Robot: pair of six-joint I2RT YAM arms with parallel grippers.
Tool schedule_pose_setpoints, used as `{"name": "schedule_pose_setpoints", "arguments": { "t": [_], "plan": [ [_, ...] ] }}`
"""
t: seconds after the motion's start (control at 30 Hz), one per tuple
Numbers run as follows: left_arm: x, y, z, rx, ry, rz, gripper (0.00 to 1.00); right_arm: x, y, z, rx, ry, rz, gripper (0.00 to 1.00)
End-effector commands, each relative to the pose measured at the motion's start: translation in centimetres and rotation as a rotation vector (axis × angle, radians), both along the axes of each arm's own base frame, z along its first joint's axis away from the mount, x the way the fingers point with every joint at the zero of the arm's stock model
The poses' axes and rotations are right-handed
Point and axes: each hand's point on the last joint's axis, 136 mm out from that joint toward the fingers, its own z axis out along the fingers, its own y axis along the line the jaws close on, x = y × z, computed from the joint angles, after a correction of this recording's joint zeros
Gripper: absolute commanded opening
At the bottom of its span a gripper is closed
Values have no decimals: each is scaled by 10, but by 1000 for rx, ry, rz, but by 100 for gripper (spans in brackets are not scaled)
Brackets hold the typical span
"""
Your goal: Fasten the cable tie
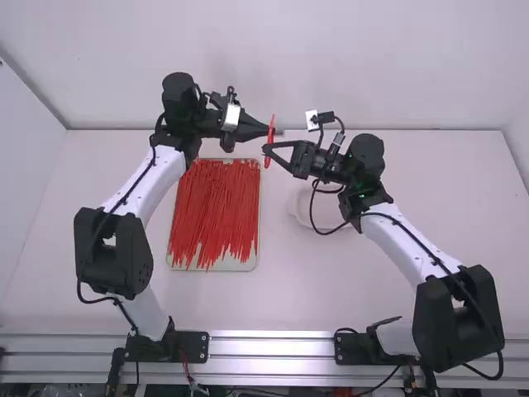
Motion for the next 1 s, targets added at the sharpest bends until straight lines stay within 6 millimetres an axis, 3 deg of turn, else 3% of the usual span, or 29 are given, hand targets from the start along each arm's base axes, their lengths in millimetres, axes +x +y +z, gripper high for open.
{"name": "schedule_pose_setpoints", "arguments": {
  "t": [0.0,0.97],
  "plan": [
    [-12,-4,9,-3,-18,-55,2,6,-6,8,17,-12,-50,0],
    [-18,-14,4,4,32,-81,2,28,-32,22,43,-29,-143,0]
  ]
}}
